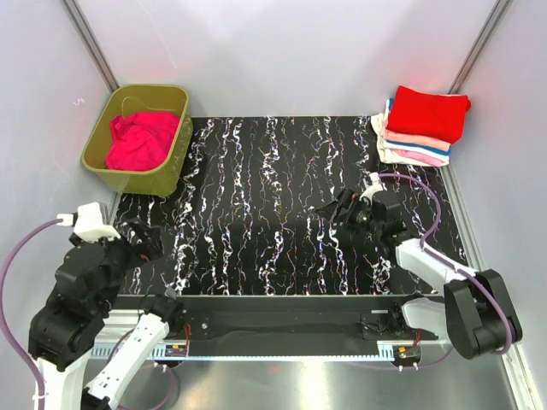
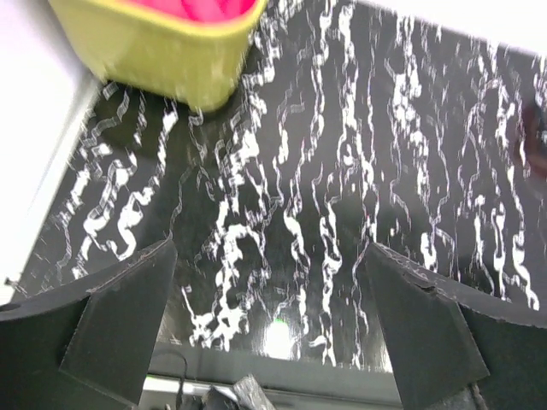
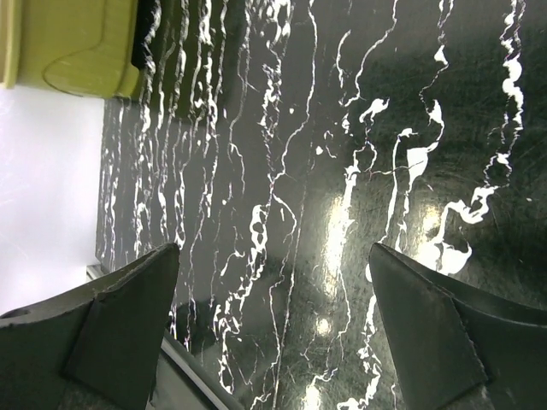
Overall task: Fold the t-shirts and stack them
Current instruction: Grab the tshirt from the pile
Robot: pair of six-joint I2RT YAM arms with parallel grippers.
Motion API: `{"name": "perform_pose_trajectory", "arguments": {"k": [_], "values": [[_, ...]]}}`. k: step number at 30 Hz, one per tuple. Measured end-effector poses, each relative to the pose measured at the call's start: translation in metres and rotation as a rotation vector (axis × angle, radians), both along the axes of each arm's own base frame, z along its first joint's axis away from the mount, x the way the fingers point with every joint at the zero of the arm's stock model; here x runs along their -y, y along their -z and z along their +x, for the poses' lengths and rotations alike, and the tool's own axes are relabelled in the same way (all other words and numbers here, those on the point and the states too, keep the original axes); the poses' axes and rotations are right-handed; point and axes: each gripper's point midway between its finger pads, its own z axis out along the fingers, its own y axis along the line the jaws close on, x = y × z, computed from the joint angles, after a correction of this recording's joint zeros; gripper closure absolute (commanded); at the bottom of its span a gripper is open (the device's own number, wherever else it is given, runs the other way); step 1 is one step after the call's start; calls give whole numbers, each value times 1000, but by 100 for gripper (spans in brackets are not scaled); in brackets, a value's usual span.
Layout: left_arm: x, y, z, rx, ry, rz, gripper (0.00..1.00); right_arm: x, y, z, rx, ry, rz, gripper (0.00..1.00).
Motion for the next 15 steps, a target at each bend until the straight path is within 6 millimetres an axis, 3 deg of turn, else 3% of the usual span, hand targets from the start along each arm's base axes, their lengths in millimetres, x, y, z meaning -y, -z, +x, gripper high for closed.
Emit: {"name": "perform_pose_trajectory", "arguments": {"k": [3, 6, 12, 15], "values": [[-6, -18, 9, 21, -35, 32, 1, -5, 7, 4, -31, -27, -5, 0], [-10, -33, 33, -14, -98, 90, 1, -11, 16, 5, -69, -62, -5, 0], [3, -51, 112, -98, -162, 177, 1, -17, 26, 6, -110, -101, 0, 0], [-3, -56, 157, -132, -218, 175, 1, -19, 25, 6, -111, -112, 3, 0]]}}
